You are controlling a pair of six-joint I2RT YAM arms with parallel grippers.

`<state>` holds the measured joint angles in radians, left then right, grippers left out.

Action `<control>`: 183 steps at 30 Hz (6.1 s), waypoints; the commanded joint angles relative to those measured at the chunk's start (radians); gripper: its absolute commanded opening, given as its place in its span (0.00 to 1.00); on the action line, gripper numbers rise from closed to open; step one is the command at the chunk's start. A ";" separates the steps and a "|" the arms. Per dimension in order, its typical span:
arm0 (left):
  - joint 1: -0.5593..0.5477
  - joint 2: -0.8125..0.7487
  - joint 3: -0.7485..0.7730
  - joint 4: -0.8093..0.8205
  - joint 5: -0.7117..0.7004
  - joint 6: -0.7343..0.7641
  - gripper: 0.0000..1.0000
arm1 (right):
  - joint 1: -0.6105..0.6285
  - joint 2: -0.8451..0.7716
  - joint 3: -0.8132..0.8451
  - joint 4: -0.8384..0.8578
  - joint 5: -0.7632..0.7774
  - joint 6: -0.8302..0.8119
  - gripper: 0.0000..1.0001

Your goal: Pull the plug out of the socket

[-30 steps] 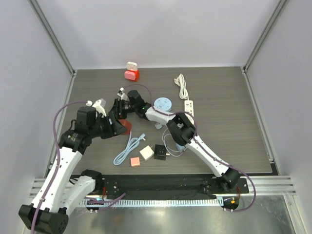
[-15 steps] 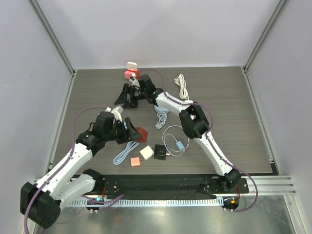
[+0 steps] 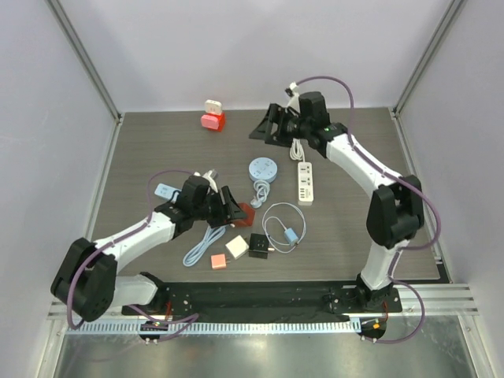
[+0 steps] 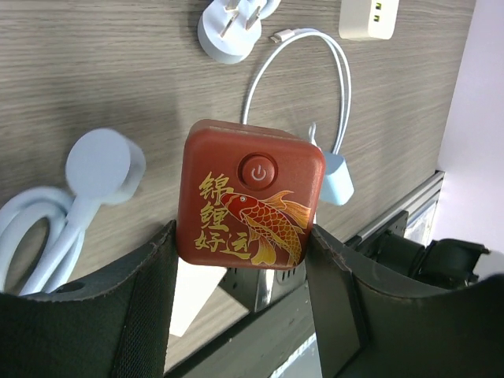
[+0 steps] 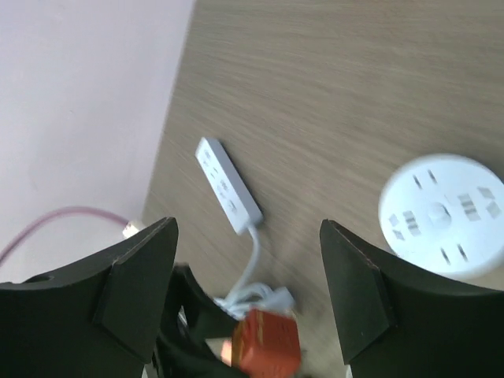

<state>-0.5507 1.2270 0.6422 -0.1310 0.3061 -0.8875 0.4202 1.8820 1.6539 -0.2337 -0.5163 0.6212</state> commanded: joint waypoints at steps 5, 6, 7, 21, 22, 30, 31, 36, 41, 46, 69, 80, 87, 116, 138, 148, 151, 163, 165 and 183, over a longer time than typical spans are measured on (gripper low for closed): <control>-0.041 0.133 0.024 0.195 0.041 -0.056 0.00 | 0.020 -0.228 -0.340 -0.050 0.059 -0.118 0.79; -0.043 0.138 0.017 0.195 0.036 -0.059 0.01 | 0.020 -0.245 -0.364 -0.049 0.058 -0.114 0.79; -0.045 0.143 0.014 0.195 0.033 -0.067 0.03 | 0.020 -0.274 -0.388 -0.044 0.059 -0.113 0.79; -0.045 0.118 0.019 0.110 0.015 -0.010 0.70 | 0.020 -0.441 -0.608 -0.009 0.087 -0.063 0.80; -0.045 0.117 0.028 0.088 0.010 -0.001 0.70 | 0.020 -0.454 -0.615 -0.010 0.091 -0.057 0.80; -0.045 -0.018 0.103 -0.209 -0.188 0.030 0.70 | 0.031 -0.543 -0.643 -0.050 0.143 -0.029 0.81; -0.045 -0.052 0.093 -0.237 -0.229 0.006 0.69 | 0.034 -0.557 -0.645 -0.053 0.148 -0.026 0.81; -0.045 -0.239 -0.010 -0.325 -0.323 -0.047 0.60 | 0.081 -0.577 -0.658 -0.050 0.197 0.006 0.82; -0.045 -0.349 -0.078 -0.348 -0.311 -0.077 0.54 | 0.161 -0.570 -0.666 -0.035 0.294 0.032 0.82; -0.043 -0.357 -0.118 -0.340 -0.329 -0.091 0.56 | 0.226 -0.538 -0.675 -0.003 0.337 0.048 0.82; 0.179 -0.074 -0.156 -0.280 -0.374 -0.199 0.62 | 0.227 -0.342 -0.548 0.014 0.363 -0.006 0.82; 0.399 0.074 -0.010 -0.430 -0.453 -0.225 0.64 | 0.227 -0.288 -0.562 0.051 0.312 -0.046 0.83; 0.544 0.112 0.043 -0.437 -0.518 -0.188 0.65 | 0.232 -0.339 -0.643 0.122 0.223 -0.011 0.83; 0.405 0.178 0.408 -0.069 -0.336 -0.186 0.72 | 0.105 -0.347 -0.596 0.168 0.403 -0.095 0.89; 0.345 0.966 1.069 0.183 -0.489 -0.367 0.72 | 0.025 0.186 -0.250 0.559 0.530 -0.327 0.89; 0.347 1.046 1.122 0.214 -0.547 -0.378 0.73 | 0.025 0.187 -0.267 0.577 0.530 -0.391 0.89; 0.347 1.080 1.159 0.192 -0.545 -0.399 0.73 | 0.025 0.198 -0.264 0.579 0.529 -0.396 0.89; 0.347 1.131 1.212 0.168 -0.544 -0.395 0.62 | 0.025 0.212 -0.249 0.582 0.526 -0.405 0.89; 0.347 1.126 1.205 0.163 -0.548 -0.377 0.54 | 0.025 0.216 -0.244 0.583 0.475 -0.406 0.89; 0.350 1.056 1.108 0.142 -0.529 -0.278 0.14 | 0.026 0.253 -0.206 0.573 0.375 -0.410 0.89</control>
<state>-0.2043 2.3577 1.7760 0.0200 -0.2085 -1.2201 0.4438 2.1292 1.4006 0.2913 -0.1257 0.2298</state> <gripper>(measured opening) 0.219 0.889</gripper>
